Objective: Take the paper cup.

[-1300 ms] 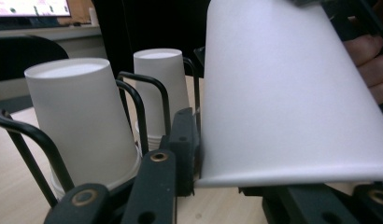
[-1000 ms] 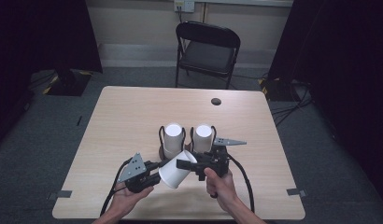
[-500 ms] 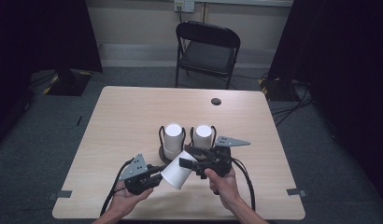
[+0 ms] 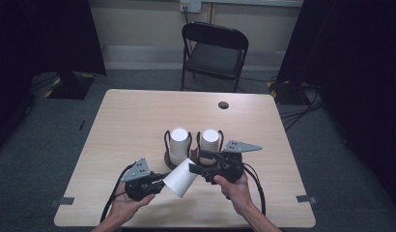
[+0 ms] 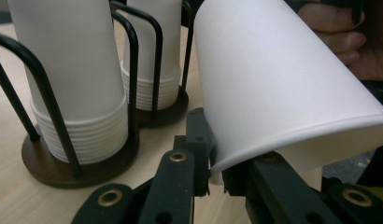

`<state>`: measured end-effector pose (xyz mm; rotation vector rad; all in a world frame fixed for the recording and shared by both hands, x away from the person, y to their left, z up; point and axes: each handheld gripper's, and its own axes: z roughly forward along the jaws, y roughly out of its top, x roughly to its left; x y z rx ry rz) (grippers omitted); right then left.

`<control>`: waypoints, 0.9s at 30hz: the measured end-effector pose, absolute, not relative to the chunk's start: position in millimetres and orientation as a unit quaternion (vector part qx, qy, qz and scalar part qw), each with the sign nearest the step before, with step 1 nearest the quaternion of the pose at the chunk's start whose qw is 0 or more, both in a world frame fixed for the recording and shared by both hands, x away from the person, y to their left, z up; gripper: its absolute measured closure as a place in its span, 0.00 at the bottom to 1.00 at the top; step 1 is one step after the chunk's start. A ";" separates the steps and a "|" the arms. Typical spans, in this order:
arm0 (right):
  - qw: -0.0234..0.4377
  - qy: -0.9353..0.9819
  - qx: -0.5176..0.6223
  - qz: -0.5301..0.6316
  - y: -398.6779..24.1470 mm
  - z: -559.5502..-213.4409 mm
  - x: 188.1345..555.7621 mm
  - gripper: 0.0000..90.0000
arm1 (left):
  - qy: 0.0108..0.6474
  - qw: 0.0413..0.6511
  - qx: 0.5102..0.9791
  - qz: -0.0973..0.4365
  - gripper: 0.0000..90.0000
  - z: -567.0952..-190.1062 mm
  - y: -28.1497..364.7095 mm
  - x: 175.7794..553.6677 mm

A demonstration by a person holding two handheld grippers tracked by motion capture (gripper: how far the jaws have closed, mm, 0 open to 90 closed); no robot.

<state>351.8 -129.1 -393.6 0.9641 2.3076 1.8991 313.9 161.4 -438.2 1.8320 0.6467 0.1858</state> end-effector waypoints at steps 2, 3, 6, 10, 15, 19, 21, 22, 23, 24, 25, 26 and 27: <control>0.008 0.740 0.302 0.600 -129.5 -392.8 351.1 0.27 | 0.275 0.554 0.782 0.077 0.93 -437.9 161.7 314.1; 0.013 0.744 0.299 0.597 -129.6 -392.5 350.5 0.27 | 0.277 0.550 0.784 0.077 0.93 -437.8 161.6 314.3; 0.021 0.756 0.287 0.588 -129.3 -392.7 349.4 0.27 | 0.278 0.536 0.793 0.076 0.93 -438.2 160.8 314.6; 0.028 0.768 0.272 0.579 -128.4 -393.6 348.4 0.27 | 0.281 0.524 0.801 0.072 0.93 -439.7 159.8 315.6; 0.035 0.782 0.261 0.565 -127.0 -395.2 346.9 0.23 | 0.285 0.514 0.807 0.064 0.93 -441.1 160.5 318.2; 0.042 0.791 0.253 0.556 -126.4 -396.5 345.9 0.21 | 0.283 0.498 0.817 0.067 0.93 -443.1 159.5 319.4; 0.046 0.798 0.244 0.549 -125.3 -397.0 345.4 0.21 | 0.278 0.486 0.825 0.077 0.93 -443.4 159.2 319.5; 0.046 0.801 0.241 0.545 -124.6 -397.6 345.0 0.21 | 0.278 0.481 0.828 0.080 0.93 -443.5 158.9 319.5; 0.049 0.805 0.238 0.541 -123.9 -398.0 344.5 0.21 | 0.276 0.475 0.832 0.082 0.93 -443.5 158.8 319.7; 0.051 0.810 0.232 0.536 -123.0 -398.6 344.0 0.21 | 0.275 0.468 0.835 0.086 0.93 -443.8 158.2 319.9; 0.053 0.814 0.228 0.531 -122.0 -399.0 343.5 0.21 | 0.275 0.468 0.835 0.086 0.93 -443.8 158.2 319.9; 0.052 0.816 0.223 0.530 -121.1 -399.4 342.9 0.21 | 0.270 0.454 0.844 0.092 0.93 -444.7 157.2 320.3; 0.054 0.820 0.220 0.526 -120.2 -399.6 342.0 0.21 | 0.269 0.449 0.847 0.093 0.93 -445.3 156.3 320.2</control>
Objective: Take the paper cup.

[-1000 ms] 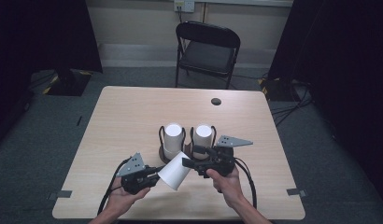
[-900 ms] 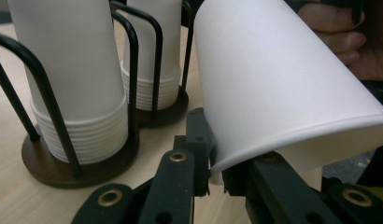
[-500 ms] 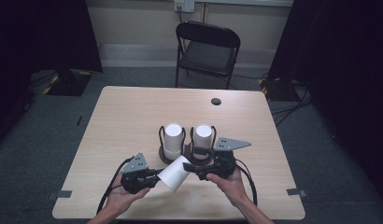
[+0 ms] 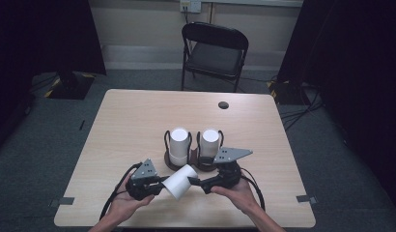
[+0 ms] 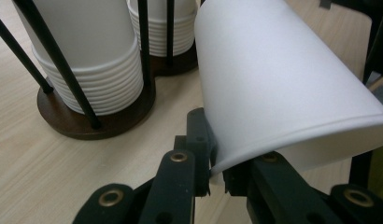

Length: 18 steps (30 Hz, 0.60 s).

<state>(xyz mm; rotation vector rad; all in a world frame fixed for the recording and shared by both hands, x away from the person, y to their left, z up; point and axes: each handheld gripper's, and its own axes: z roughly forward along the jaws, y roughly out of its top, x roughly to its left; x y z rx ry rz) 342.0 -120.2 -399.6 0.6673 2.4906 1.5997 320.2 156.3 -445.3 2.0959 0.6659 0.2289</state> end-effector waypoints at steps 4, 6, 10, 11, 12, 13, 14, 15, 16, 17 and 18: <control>0.057 0.835 0.198 0.510 -114.6 -401.7 338.6 0.21 | 0.257 0.432 0.860 0.093 0.93 -446.5 153.2 320.0; 0.055 0.842 0.187 0.503 -111.6 -403.5 337.0 0.21 | 0.252 0.430 0.863 0.086 0.93 -446.8 151.9 319.7; 0.058 0.855 0.159 0.490 -105.7 -405.1 332.6 0.21 | 0.247 0.419 0.870 0.082 0.93 -447.7 150.6 320.0; 0.056 0.859 0.151 0.487 -104.0 -405.5 331.4 0.21 | 0.247 0.416 0.872 0.079 0.93 -448.4 149.9 320.1; 0.055 0.862 0.145 0.483 -102.5 -406.0 330.2 0.21 | 0.246 0.414 0.873 0.078 0.93 -449.2 149.2 320.1; 0.058 0.866 0.138 0.478 -100.7 -406.7 328.9 0.21 | 0.244 0.409 0.876 0.076 0.93 -449.2 149.0 320.2; 0.057 0.870 0.131 0.472 -98.8 -407.6 327.8 0.21 | 0.243 0.410 0.876 0.072 0.93 -449.6 148.5 320.4; 0.058 0.874 0.126 0.466 -97.1 -408.6 326.8 0.20 | 0.244 0.412 0.875 0.073 0.93 -450.1 147.9 320.1; 0.060 0.878 0.119 0.460 -95.3 -409.6 325.6 0.20 | 0.244 0.412 0.875 0.071 0.93 -450.1 147.7 320.1; 0.062 0.881 0.112 0.454 -93.7 -410.6 324.7 0.19 | 0.245 0.412 0.875 0.070 0.93 -450.1 147.7 320.0; 0.066 0.885 0.107 0.449 -92.2 -411.6 323.7 0.19 | 0.246 0.413 0.874 0.067 0.93 -450.0 147.9 320.2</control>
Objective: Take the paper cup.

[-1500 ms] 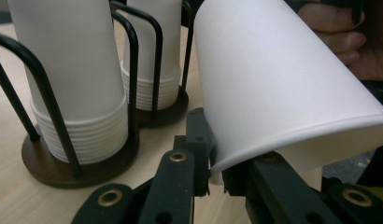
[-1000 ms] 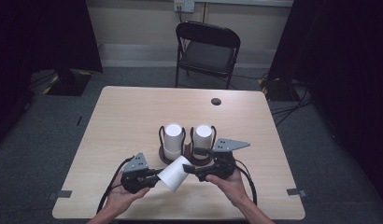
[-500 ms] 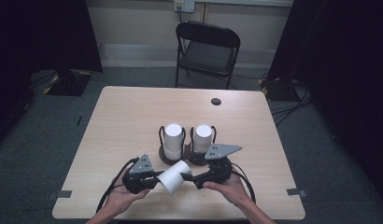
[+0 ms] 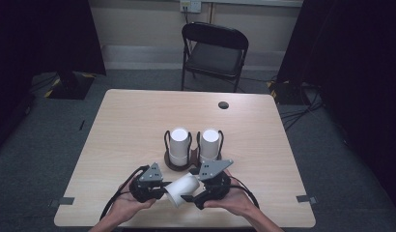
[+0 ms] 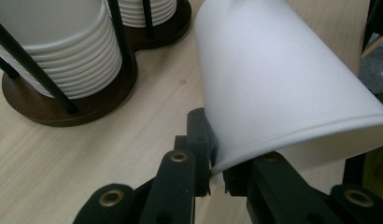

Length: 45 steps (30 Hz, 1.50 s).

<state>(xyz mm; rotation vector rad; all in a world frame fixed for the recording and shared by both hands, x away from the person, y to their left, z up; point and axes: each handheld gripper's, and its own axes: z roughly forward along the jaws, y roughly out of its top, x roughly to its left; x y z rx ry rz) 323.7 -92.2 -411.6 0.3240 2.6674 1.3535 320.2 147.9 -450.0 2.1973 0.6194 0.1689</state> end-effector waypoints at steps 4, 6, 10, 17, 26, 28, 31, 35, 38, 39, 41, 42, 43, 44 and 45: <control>0.081 0.893 0.082 0.435 -89.2 -415.0 321.4 0.19 | 0.247 0.407 0.877 0.058 0.93 -450.8 147.9 321.1; 0.090 0.899 0.075 0.423 -87.7 -416.7 320.7 0.19 | 0.247 0.407 0.878 0.054 0.93 -451.9 147.3 321.4; 0.100 0.905 0.061 0.409 -85.2 -419.1 319.3 0.18 | 0.243 0.405 0.880 0.044 0.93 -452.0 146.1 321.0; 0.091 0.916 0.029 0.391 -80.0 -421.9 318.7 0.17 | 0.245 0.406 0.880 0.017 0.93 -454.6 144.1 321.8; 0.083 0.928 -0.006 0.363 -69.8 -427.5 316.2 0.13 | 0.252 0.411 0.876 -0.002 0.94 -454.9 146.1 323.7; 0.083 0.929 -0.009 0.360 -68.4 -428.7 316.0 0.11 | 0.255 0.412 0.875 -0.003 0.95 -454.7 146.3 323.9; 0.083 0.930 -0.014 0.357 -64.6 -430.5 314.8 0.11 | 0.262 0.417 0.870 -0.012 0.95 -455.0 147.7 325.7; 0.074 0.933 -0.013 0.353 -55.3 -436.3 313.7 0.15 | 0.280 0.440 0.853 -0.034 0.96 -454.0 150.1 328.0; 0.081 0.932 -0.018 0.352 -52.8 -437.2 313.9 0.15 | 0.287 0.442 0.849 -0.039 0.96 -454.2 151.9 328.7; 0.079 0.932 -0.013 0.354 -52.3 -437.1 314.5 0.15 | 0.292 0.446 0.845 -0.046 0.96 -454.8 153.5 329.7; 0.088 0.929 -0.010 0.360 -50.8 -437.4 314.2 0.15 | 0.301 0.452 0.837 -0.058 0.96 -456.0 154.8 331.6; 0.089 0.929 -0.008 0.359 -50.2 -437.6 313.1 0.15 | 0.304 0.453 0.836 -0.061 0.96 -456.4 154.9 331.8; 0.093 0.928 -0.008 0.361 -49.4 -438.0 313.0 0.15 | 0.306 0.454 0.834 -0.062 0.96 -456.5 155.0 331.7; 0.094 0.927 -0.008 0.362 -48.9 -438.4 313.1 0.15 | 0.309 0.456 0.832 -0.067 0.96 -456.6 155.1 331.9; 0.095 0.926 -0.009 0.364 -48.0 -439.0 312.4 0.16 | 0.313 0.457 0.830 -0.070 0.96 -456.9 154.7 331.8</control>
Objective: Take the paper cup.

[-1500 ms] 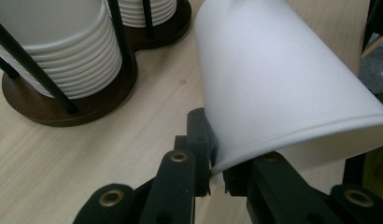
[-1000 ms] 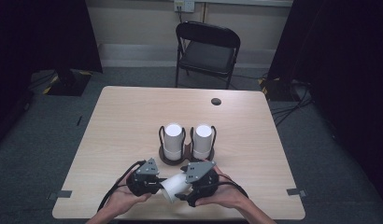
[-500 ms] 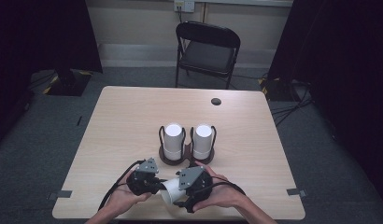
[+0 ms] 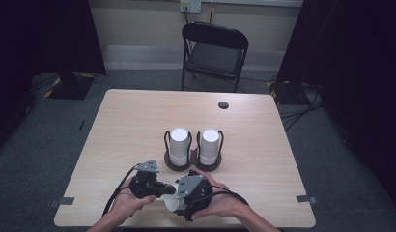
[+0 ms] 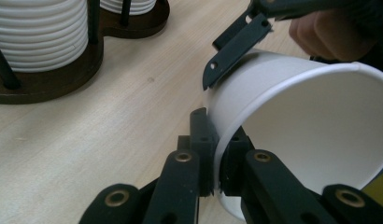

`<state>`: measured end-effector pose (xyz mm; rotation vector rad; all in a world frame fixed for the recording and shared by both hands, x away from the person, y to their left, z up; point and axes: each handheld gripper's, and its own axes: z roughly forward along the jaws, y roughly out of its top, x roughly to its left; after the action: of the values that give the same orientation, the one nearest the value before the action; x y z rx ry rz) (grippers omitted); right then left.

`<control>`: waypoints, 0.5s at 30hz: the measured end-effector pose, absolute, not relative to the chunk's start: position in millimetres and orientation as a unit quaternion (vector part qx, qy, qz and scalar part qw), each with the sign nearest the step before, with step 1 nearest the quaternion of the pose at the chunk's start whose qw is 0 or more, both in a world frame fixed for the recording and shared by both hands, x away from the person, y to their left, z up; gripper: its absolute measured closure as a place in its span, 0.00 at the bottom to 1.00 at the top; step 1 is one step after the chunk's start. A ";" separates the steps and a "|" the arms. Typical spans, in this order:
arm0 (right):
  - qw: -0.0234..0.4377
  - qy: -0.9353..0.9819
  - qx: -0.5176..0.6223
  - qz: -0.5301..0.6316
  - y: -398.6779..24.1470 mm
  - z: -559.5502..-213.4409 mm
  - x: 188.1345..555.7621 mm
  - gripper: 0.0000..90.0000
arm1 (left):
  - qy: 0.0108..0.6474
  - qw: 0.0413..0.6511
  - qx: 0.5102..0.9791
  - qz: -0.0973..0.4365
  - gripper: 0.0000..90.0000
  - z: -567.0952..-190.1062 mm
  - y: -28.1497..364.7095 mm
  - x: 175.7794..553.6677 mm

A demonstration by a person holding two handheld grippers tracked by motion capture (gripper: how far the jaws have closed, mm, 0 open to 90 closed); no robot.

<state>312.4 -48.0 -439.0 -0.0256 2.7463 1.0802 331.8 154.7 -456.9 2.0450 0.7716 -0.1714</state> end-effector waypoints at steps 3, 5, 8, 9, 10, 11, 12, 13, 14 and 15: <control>0.104 0.924 -0.010 0.369 -44.8 -438.9 308.1 0.20 | 0.317 0.460 0.826 -0.078 0.97 -457.8 152.7 332.4; 0.110 0.921 -0.015 0.373 -42.3 -437.8 305.2 0.21 | 0.314 0.462 0.826 -0.079 0.97 -457.7 151.4 331.9; 0.117 0.918 -0.018 0.377 -41.9 -436.6 303.3 0.24 | 0.318 0.465 0.822 -0.081 0.96 -457.2 152.8 331.5; 0.117 0.917 -0.016 0.382 -42.6 -436.3 303.7 0.24 | 0.319 0.466 0.821 -0.081 0.96 -457.2 153.2 331.6; 0.115 0.917 -0.014 0.383 -42.9 -435.8 304.1 0.24 | 0.322 0.466 0.820 -0.081 0.96 -457.5 153.1 331.9; 0.116 0.917 -0.015 0.382 -42.5 -435.6 304.3 0.24 | 0.324 0.465 0.820 -0.083 0.96 -457.8 153.1 332.3; 0.116 0.917 -0.012 0.381 -42.5 -435.5 304.3 0.25 | 0.324 0.464 0.820 -0.085 0.96 -458.3 153.5 332.9; 0.114 0.917 -0.011 0.382 -42.6 -435.6 305.1 0.25 | 0.325 0.464 0.820 -0.087 0.96 -458.6 153.5 332.9; 0.111 0.917 -0.010 0.382 -42.7 -435.7 305.7 0.26 | 0.327 0.464 0.819 -0.086 0.96 -459.0 153.2 332.8; 0.109 0.917 -0.006 0.383 -42.7 -435.7 306.4 0.26 | 0.328 0.463 0.819 -0.085 0.96 -459.2 153.1 332.7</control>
<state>306.4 -42.7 -435.7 -0.0185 2.6981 1.1263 332.7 153.1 -459.2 2.0120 0.8070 -0.2095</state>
